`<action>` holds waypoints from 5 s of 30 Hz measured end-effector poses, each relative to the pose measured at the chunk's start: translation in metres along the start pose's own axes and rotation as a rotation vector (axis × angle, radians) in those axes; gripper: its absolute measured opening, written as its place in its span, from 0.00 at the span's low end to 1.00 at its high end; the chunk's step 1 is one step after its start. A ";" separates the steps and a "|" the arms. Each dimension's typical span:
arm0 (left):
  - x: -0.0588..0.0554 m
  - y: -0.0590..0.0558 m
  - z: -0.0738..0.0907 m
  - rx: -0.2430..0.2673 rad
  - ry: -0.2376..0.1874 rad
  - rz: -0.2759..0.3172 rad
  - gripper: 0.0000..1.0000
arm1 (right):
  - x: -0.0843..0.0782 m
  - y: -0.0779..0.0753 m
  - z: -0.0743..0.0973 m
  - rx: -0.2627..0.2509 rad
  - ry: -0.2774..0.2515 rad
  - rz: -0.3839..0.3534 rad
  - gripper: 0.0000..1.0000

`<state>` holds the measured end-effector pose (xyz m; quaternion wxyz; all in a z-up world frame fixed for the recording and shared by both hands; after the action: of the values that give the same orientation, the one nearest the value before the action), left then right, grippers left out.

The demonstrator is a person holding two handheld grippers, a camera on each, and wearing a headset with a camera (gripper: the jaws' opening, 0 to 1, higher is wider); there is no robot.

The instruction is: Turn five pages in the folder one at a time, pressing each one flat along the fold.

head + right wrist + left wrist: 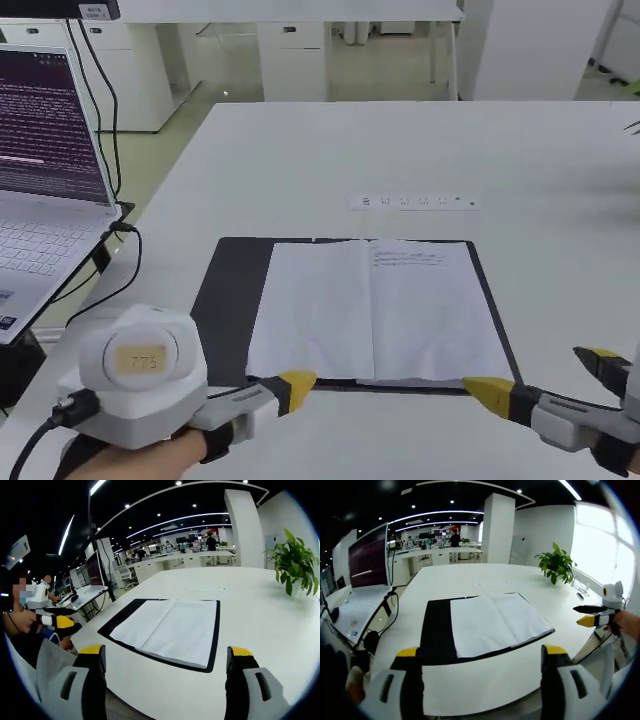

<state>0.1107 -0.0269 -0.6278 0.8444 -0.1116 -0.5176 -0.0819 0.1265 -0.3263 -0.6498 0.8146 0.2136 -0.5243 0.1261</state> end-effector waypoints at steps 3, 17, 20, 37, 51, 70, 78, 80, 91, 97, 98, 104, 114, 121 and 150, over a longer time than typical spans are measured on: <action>0.001 0.001 -0.001 0.001 0.003 -0.002 0.99 | 0.000 0.000 0.000 -0.004 0.001 -0.004 1.00; 0.013 -0.031 -0.039 -0.101 -0.007 -0.038 0.99 | 0.001 0.004 0.013 -0.036 -0.056 -0.051 0.96; 0.017 -0.047 -0.054 -0.152 -0.013 -0.070 0.99 | 0.002 0.004 0.015 -0.046 -0.072 -0.060 0.93; 0.005 -0.129 -0.121 -0.343 0.042 -0.163 0.94 | -0.004 0.007 0.029 -0.090 -0.106 -0.079 0.90; -0.023 -0.174 -0.172 -0.404 0.098 -0.215 0.91 | -0.003 -0.003 0.038 -0.141 -0.148 -0.132 0.91; -0.040 -0.193 -0.226 -0.354 0.115 -0.214 0.75 | -0.002 -0.011 0.037 -0.167 -0.197 -0.197 0.86; -0.047 -0.203 -0.235 -0.343 0.108 -0.188 0.69 | -0.002 -0.015 0.035 -0.175 -0.211 -0.229 0.85; -0.052 -0.208 -0.236 -0.348 0.117 -0.182 0.69 | -0.003 -0.016 0.035 -0.176 -0.214 -0.239 0.84; -0.066 -0.205 -0.239 -0.300 0.088 -0.260 0.58 | -0.007 -0.016 0.032 -0.179 -0.202 -0.261 0.81; -0.069 -0.203 -0.236 -0.313 0.002 -0.261 0.56 | -0.011 -0.018 0.032 -0.181 -0.193 -0.276 0.80; -0.068 -0.203 -0.237 -0.314 -0.006 -0.254 0.56 | -0.011 -0.018 0.032 -0.181 -0.193 -0.277 0.80; -0.068 -0.199 -0.237 -0.321 -0.039 -0.241 0.50 | -0.012 -0.019 0.030 -0.178 -0.182 -0.282 0.78; -0.065 -0.187 -0.239 -0.316 -0.050 -0.236 0.30 | -0.014 -0.016 0.021 -0.159 -0.160 -0.284 0.76; -0.063 -0.179 -0.242 -0.279 -0.047 -0.183 0.20 | -0.016 -0.017 0.012 -0.140 -0.137 -0.285 0.75; -0.062 -0.176 -0.244 -0.267 -0.050 -0.144 0.13 | -0.060 -0.020 -0.070 -0.039 0.077 -0.507 0.38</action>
<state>0.2470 -0.2613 -0.7716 0.8009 -0.1874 -0.5294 -0.2076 0.1660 -0.3091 -0.7342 0.8435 0.3178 -0.4248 -0.0843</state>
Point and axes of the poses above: the centre of the closed fingertips' face, and the gripper's own axes: z roughly backward along the fingers, y roughly to its left, x roughly out of its top, the point moved 2 cm from there along z, roughly backward along the fingers, and after that the axes turned 5 degrees about -y, right-handed, at the moved point
